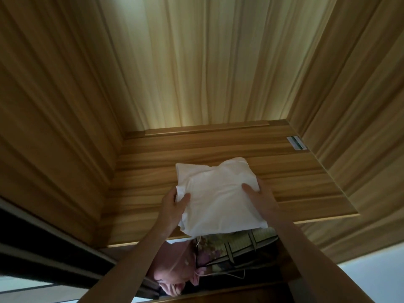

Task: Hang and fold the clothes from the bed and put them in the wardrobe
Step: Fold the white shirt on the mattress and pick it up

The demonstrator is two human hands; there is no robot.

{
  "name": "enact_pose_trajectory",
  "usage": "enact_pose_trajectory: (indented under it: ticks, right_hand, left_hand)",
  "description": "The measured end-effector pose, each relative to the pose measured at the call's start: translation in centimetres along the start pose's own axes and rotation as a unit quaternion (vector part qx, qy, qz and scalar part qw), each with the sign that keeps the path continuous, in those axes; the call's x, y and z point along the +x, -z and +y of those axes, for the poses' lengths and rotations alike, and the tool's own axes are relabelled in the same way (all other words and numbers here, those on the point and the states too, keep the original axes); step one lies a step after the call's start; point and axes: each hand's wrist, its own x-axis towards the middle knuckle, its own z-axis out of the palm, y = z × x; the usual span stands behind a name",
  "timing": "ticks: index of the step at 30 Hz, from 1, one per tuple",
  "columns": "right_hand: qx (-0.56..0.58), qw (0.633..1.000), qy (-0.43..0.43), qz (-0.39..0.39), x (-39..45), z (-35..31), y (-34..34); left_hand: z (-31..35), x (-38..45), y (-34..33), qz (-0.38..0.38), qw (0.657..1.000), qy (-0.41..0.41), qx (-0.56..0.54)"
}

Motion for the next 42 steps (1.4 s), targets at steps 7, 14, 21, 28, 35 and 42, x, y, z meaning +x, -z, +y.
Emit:
enact_pose_trajectory:
  ticks: [7,14,21,28,35,42]
  right_hand:
    - [-0.093,0.995,-0.006,0.035,3.6,1.3,0.2]
    - [-0.368,0.895,0.246,0.056,1.4,5.1,-1.6]
    - [-0.463,0.857,0.227,0.023,1.6,6.8,-3.1]
    - [-0.492,0.846,0.205,0.031,0.8,6.3,-3.5]
    - [-0.445,0.868,0.197,0.094,-6.9,1.8,-2.4]
    - [-0.470,0.839,0.152,0.229,-17.8,-1.9,-2.4]
  left_hand:
    - [-0.6,1.9,-0.2,0.055,0.998,0.014,0.007]
    - [-1.2,0.0,-2.3,0.105,0.900,-0.195,0.375]
    - [-3.2,-1.3,-5.9,0.032,0.806,-0.222,0.548]
    - [-3.7,-0.7,-4.8,-0.003,0.833,-0.222,0.506]
    - [1.7,-2.2,-1.8,-0.071,0.835,-0.300,0.455]
    - [6.1,-5.6,2.4,-0.091,0.798,-0.424,0.419]
